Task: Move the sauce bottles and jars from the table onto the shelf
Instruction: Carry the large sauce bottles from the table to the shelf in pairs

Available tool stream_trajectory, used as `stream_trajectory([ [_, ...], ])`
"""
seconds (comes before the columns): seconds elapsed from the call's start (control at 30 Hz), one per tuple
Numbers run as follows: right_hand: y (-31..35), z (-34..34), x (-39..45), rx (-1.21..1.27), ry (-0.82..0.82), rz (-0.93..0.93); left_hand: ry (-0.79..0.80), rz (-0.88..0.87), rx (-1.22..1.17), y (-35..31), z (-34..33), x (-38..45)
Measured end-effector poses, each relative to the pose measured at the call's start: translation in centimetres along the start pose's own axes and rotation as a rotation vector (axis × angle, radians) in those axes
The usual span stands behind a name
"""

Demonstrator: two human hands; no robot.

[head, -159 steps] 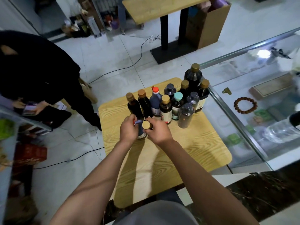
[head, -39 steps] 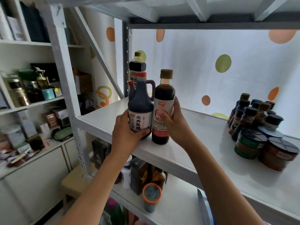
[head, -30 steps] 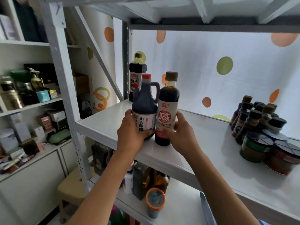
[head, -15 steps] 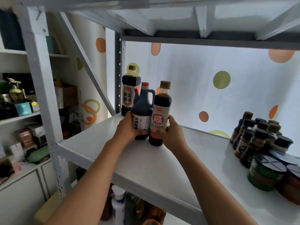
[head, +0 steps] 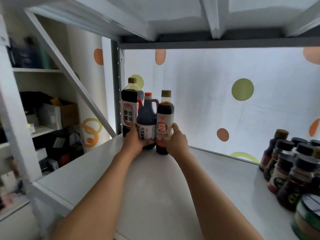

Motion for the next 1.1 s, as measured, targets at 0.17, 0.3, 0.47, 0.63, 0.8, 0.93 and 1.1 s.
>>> stream_trajectory([
  [0.17,-0.8,-0.4,2.3,0.008,0.01,0.012,-0.125,-0.085,0.062,0.3,-0.4,1.5],
  [0.3,-1.3,-1.1,3.7,0.043,0.006,0.011,-0.185,-0.114,0.064,0.8,-1.1,2.1],
  [0.47,-2.1,-1.8,4.6,0.082,-0.008,0.024,-0.241,-0.068,0.088,1.7,-1.6,2.8],
  [0.63,-2.6,-2.1,4.5,0.128,-0.023,0.031,-0.247,-0.106,0.171,1.4,-1.5,2.5],
  [0.8,-4.1,-2.7,3.5,-0.012,0.0,-0.025,-0.24,-0.082,0.265,0.9,-1.5,1.3],
  [0.93,-4.6,-3.3,1.9,-0.211,0.084,-0.06,-0.154,-0.043,0.613,0.1,-1.5,-1.1],
  [1.1,-4.1,-2.8,-1.7,-0.474,0.129,-0.064,0.157,0.054,0.769,0.8,-2.0,-5.4],
])
Point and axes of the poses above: each hand's wrist, its own x-axis towards the middle knuckle, its own z-axis out of the back of the hand, y = z × x, the point moved 8 cm from there along x, towards the middle knuckle, and after that the axes turned 2 degrees about -x, right-handed, at the moved point
